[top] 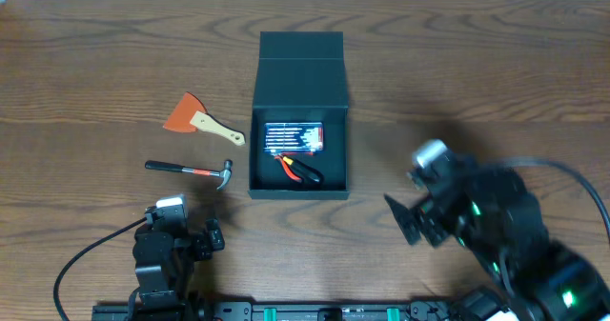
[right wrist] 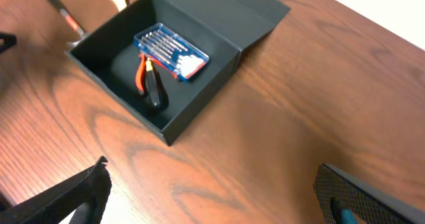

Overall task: Pack container
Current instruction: 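Release the case and retract the right arm to rest, then move the left gripper over the claw hammer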

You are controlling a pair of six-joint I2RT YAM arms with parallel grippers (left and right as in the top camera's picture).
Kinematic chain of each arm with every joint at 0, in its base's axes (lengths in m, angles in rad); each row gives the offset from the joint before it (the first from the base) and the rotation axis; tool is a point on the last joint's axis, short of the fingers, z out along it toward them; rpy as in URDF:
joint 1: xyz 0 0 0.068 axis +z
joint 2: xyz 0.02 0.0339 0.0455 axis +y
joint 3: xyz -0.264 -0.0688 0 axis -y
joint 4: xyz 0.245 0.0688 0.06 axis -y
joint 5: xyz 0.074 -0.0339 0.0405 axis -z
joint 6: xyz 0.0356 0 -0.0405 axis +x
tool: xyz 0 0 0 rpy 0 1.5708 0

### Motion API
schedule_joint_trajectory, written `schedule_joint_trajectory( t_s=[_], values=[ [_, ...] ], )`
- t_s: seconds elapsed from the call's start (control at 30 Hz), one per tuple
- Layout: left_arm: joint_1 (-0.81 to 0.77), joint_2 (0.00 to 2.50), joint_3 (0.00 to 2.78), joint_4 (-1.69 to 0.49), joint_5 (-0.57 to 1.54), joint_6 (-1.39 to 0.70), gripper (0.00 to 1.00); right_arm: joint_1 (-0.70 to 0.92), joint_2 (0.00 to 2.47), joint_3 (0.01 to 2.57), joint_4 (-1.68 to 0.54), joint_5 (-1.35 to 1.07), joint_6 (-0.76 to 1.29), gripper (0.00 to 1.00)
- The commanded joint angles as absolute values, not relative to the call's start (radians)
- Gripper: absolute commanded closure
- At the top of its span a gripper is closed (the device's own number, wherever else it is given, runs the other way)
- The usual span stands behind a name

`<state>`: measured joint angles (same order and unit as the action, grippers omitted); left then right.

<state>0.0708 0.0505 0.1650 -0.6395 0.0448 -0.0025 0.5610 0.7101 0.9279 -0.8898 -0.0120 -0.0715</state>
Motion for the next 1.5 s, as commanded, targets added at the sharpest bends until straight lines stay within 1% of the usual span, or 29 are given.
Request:
schedule_joint_trajectory(
  t_s=[0.0, 0.17, 0.53, 1.1, 1.27, 1.47],
  values=[
    [0.068, 0.052, 0.155, -0.642, 0.033, 0.004, 0.01, 0.555, 0.604, 0.812, -0.859, 0.004, 0.061, 0.01],
    [0.068, 0.052, 0.155, -0.642, 0.033, 0.004, 0.02, 0.555, 0.503, 0.736, -0.810, 0.004, 0.082, 0.01],
    [0.068, 0.052, 0.155, -0.642, 0.033, 0.004, 0.01, 0.555, 0.503, 0.736, -0.807, 0.003, 0.081, 0.01],
    [0.068, 0.059, 0.155, -0.642, 0.033, 0.004, 0.01, 0.555, 0.503, 0.736, -0.946, 0.003, 0.081, 0.01],
    [0.068, 0.184, 0.223, -0.642, 0.033, 0.004, 0.01, 0.555, 0.503, 0.736, -0.989, 0.003, 0.082, 0.01],
    [0.068, 0.427, 0.450, -0.619, 0.067, 0.002, 0.02, 0.555, 0.503, 0.736, -0.997, 0.003, 0.081, 0.01]
  ],
)
